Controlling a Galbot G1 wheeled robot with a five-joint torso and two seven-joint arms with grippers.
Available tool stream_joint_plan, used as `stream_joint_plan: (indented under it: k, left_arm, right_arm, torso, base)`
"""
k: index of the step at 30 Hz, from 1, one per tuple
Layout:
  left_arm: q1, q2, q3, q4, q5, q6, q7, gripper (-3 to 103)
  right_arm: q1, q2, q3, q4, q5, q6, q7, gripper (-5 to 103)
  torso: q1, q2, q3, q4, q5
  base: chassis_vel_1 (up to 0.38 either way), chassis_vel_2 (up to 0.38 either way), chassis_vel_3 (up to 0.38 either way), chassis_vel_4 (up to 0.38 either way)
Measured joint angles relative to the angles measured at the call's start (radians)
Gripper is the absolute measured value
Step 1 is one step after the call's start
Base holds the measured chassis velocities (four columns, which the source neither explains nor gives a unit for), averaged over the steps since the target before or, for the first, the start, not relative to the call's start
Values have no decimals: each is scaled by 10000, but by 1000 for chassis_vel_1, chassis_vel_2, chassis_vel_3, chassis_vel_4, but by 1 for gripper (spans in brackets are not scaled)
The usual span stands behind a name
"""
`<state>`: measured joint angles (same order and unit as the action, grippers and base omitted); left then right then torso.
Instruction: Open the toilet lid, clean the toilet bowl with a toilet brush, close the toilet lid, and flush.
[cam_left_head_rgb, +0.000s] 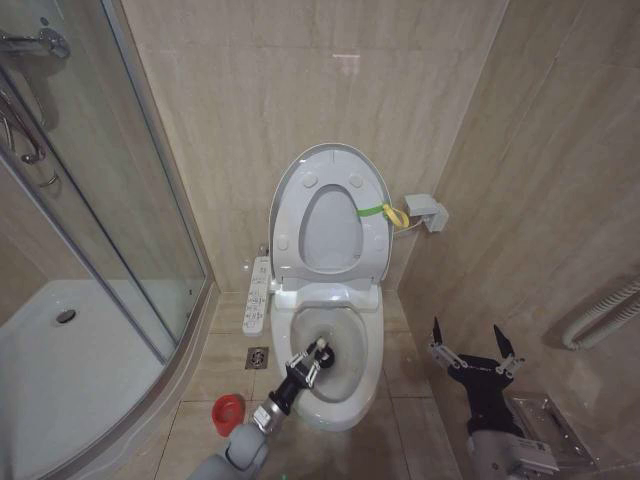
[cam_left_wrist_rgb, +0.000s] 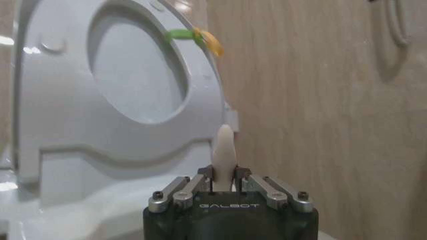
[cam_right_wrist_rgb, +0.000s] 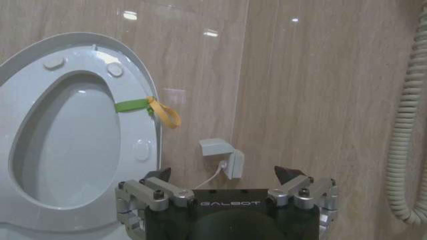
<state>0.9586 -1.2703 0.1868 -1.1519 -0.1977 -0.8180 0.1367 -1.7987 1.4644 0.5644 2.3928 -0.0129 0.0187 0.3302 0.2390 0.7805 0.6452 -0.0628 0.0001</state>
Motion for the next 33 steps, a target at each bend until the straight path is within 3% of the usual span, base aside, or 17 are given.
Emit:
stream_joint_plan:
  k: [20,33]
  left_arm:
    - [-1754,-2033,1745,884,470,29,-272,20]
    - [-1886,-1751,1876,25,364,153,-353,20]
  right_arm:
    - [0,0,0,0,0,0,0,100]
    - [0,0,0,0,0,0,0,100]
  torso:
    - [0,0,1,-2,0]
    - [0,0,1,-2,-2]
  base:
    - [0,0,0,0]
    - [0,0,0,0]
